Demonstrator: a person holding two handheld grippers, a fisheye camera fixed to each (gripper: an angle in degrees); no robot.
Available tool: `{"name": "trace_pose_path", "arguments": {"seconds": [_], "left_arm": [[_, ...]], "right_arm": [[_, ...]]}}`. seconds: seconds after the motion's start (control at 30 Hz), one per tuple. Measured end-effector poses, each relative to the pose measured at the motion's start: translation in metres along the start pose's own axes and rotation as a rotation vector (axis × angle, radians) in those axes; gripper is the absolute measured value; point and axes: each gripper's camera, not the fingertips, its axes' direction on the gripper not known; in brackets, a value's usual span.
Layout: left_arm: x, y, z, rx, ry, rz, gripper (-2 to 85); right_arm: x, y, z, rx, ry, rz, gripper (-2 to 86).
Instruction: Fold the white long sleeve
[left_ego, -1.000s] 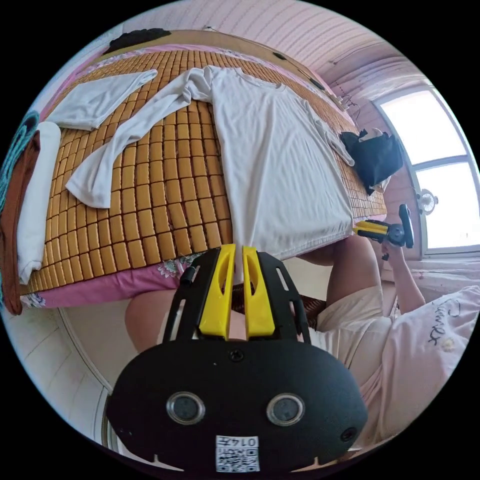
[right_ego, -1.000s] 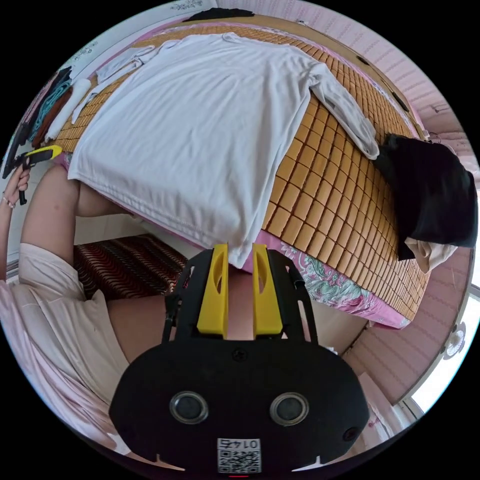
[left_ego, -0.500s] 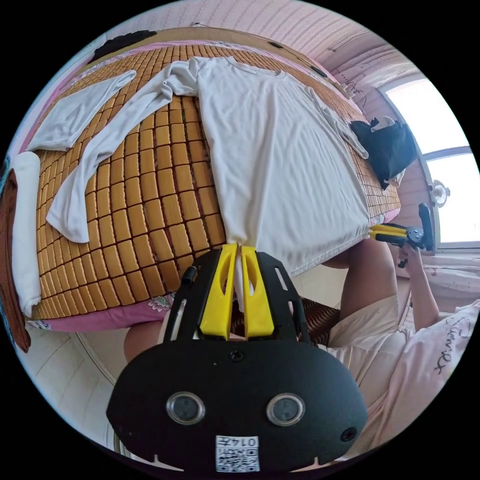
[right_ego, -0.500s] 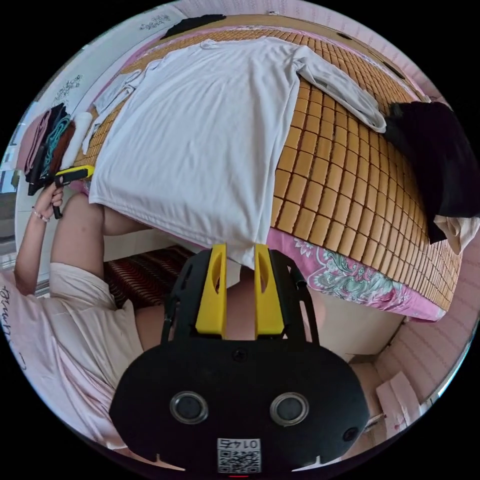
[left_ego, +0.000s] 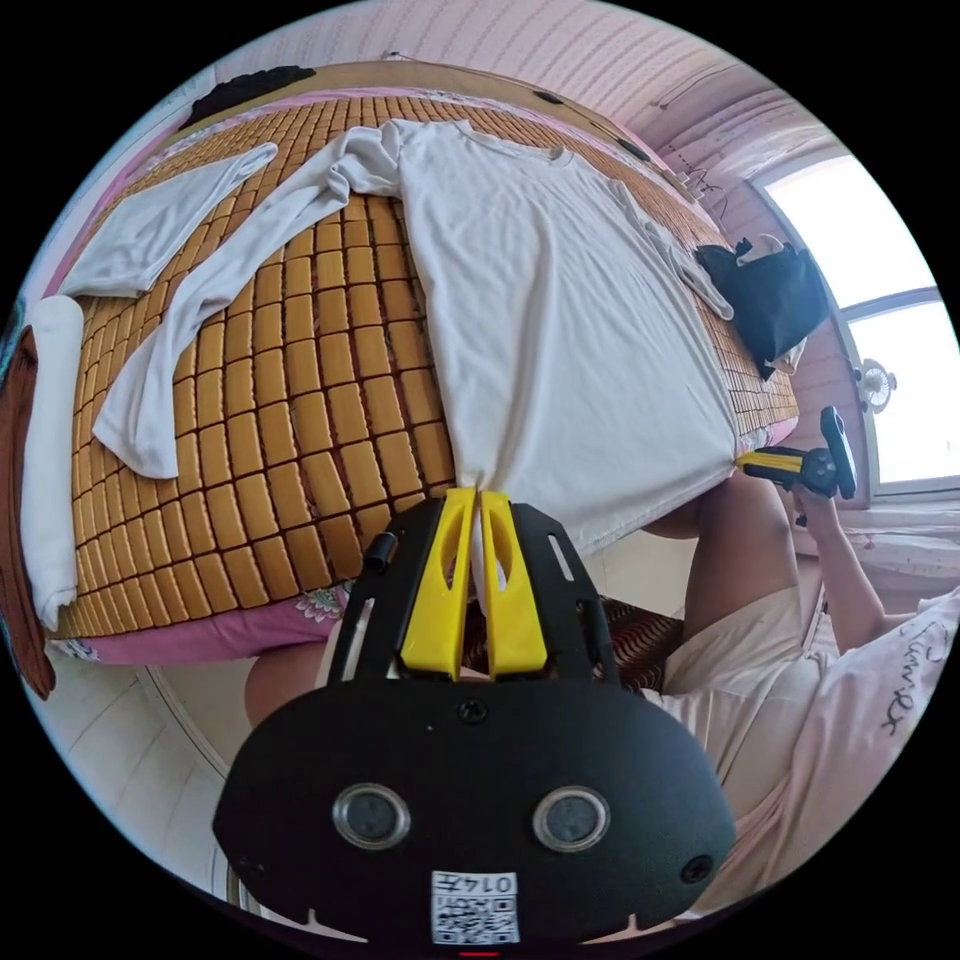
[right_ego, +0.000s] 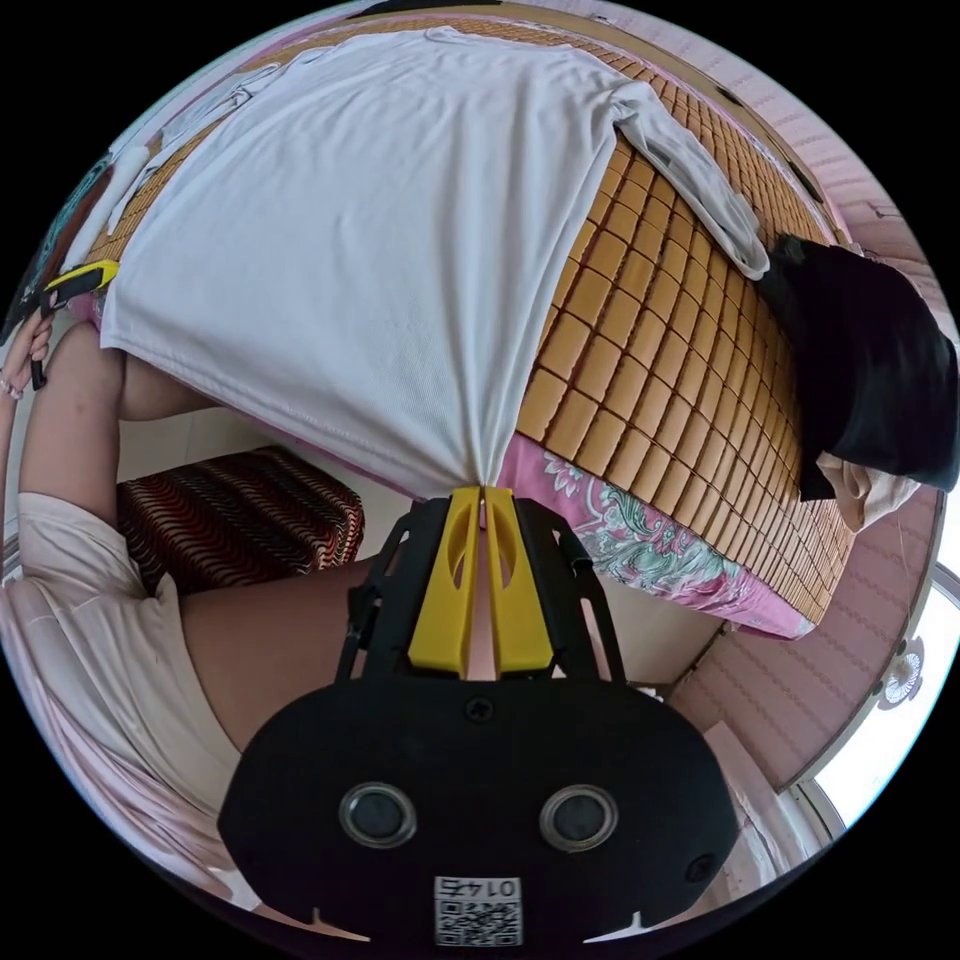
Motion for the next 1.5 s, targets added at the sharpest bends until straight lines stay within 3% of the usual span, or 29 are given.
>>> {"name": "trace_pose_path", "arguments": {"seconds": [0.23,0.33,0.5,0.67,0.8,0.93,1.13,1.3,1.5], "left_arm": [[-0.002,0.032,-0.025,0.091,-0.029,-0.016,2.5],[-0.019,0.055,-0.047,0.173,-0.143,-0.101,3.6],[-0.056,0.075,-0.068,0.257,-0.322,-0.209,3.7],[-0.076,0.060,-0.068,0.295,-0.333,-0.216,6.7],[-0.091,0.045,-0.042,0.174,-0.371,-0.240,6.4],[-0.091,0.053,-0.044,0.194,-0.325,-0.204,0.7],[-0.071,0.111,-0.090,0.304,-0.166,-0.177,-0.6],[-0.108,0.137,-0.125,0.414,-0.329,-0.379,0.4],[-0.121,0.160,-0.114,0.435,-0.359,-0.521,2.2]], "right_arm": [[0.000,-0.003,-0.026,-0.004,0.003,0.011,0.2],[-0.004,-0.019,-0.053,0.034,0.067,-0.017,1.0],[-0.049,-0.103,-0.115,0.239,0.015,-0.236,4.6],[-0.127,-0.198,-0.156,0.364,-0.046,-0.496,7.0],[-0.180,-0.258,-0.180,0.382,-0.006,-0.597,7.2],[-0.198,-0.273,-0.194,0.401,-0.018,-0.640,7.2],[-0.195,-0.278,-0.200,0.396,-0.005,-0.660,7.1],[-0.189,-0.304,-0.205,0.382,-0.168,-0.621,7.1],[-0.204,-0.331,-0.209,0.370,-0.208,-0.626,7.2]]}}
